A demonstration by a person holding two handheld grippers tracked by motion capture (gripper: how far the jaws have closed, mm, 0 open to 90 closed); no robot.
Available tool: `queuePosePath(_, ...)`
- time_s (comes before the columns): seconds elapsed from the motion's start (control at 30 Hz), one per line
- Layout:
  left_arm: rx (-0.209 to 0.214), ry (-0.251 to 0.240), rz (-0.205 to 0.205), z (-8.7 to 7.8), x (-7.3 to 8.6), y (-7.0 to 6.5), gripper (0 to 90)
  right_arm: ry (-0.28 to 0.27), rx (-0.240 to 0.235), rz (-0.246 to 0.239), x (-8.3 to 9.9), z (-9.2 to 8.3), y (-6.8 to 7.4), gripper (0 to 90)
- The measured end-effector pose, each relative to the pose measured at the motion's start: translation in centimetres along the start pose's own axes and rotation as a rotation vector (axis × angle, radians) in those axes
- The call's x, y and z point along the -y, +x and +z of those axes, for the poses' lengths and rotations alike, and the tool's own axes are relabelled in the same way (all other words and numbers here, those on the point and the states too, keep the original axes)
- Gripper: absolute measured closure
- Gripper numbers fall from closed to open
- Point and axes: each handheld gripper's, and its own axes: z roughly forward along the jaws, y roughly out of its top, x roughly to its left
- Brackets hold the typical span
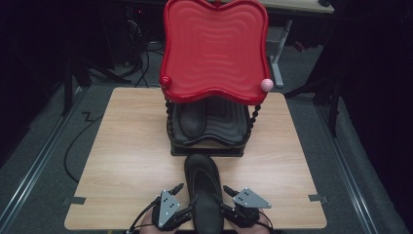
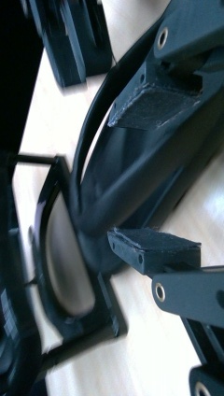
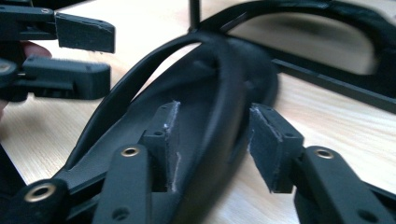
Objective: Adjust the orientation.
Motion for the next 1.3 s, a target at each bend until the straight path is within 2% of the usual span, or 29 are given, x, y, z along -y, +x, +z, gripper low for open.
queuePosePath(0.1,0.005,0.052,-0.016,0.5,0.0,-0.4,39.9,0.043,0.008,-0.010,0.2,1.3,0.4,54.1)
queuePosePath(0.2,0.032,0.134,-0.041,1.4,0.4,-0.6,43.4,0.065,0.020,0.001,0.3,2.0,0.4,58.9)
queuePosePath(0.27,0.021,0.131,-0.048,1.6,0.6,-0.9,44.5,0.061,0.028,0.003,0.4,2.0,0.2,64.2)
queuePosePath(0.33,0.001,0.125,-0.060,1.7,0.5,-1.1,49.1,0.061,0.011,0.035,0.4,2.0,-0.1,67.2)
queuePosePath(0.47,-0.009,0.089,-0.031,1.6,0.3,-1.4,55.9,0.054,0.030,0.015,0.5,1.6,0.1,70.8)
queuePosePath(0.53,-0.004,0.054,-0.014,1.2,-0.1,-1.8,56.6,0.036,0.034,0.017,0.5,1.1,0.2,71.0)
queuePosePath(0.73,0.033,-0.036,0.051,0.4,-1.1,-3.2,57.1,-0.038,0.066,-0.004,0.5,-1.8,0.5,70.8)
queuePosePath(0.93,0.064,-0.104,0.079,0.2,-2.3,-4.4,57.9,-0.096,0.109,0.003,0.6,-4.4,0.6,70.9)
queuePosePath(1.07,0.082,-0.135,0.099,1.0,-3.6,-4.4,58.2,-0.135,0.141,0.010,0.0,-5.3,0.1,70.9)
queuePosePath(1.13,0.088,-0.175,0.112,1.5,-4.6,-4.2,59.3,-0.149,0.156,0.020,-0.5,-5.4,-0.5,70.9)
queuePosePath(1.23,0.072,-0.216,0.132,2.2,-6.1,-3.7,60.0,-0.170,0.167,0.020,-1.5,-5.3,-1.4,71.0)
queuePosePath(1.3,0.065,-0.226,0.130,2.7,-6.8,-3.4,60.4,-0.188,0.178,0.023,-2.3,-5.1,-1.9,71.3)
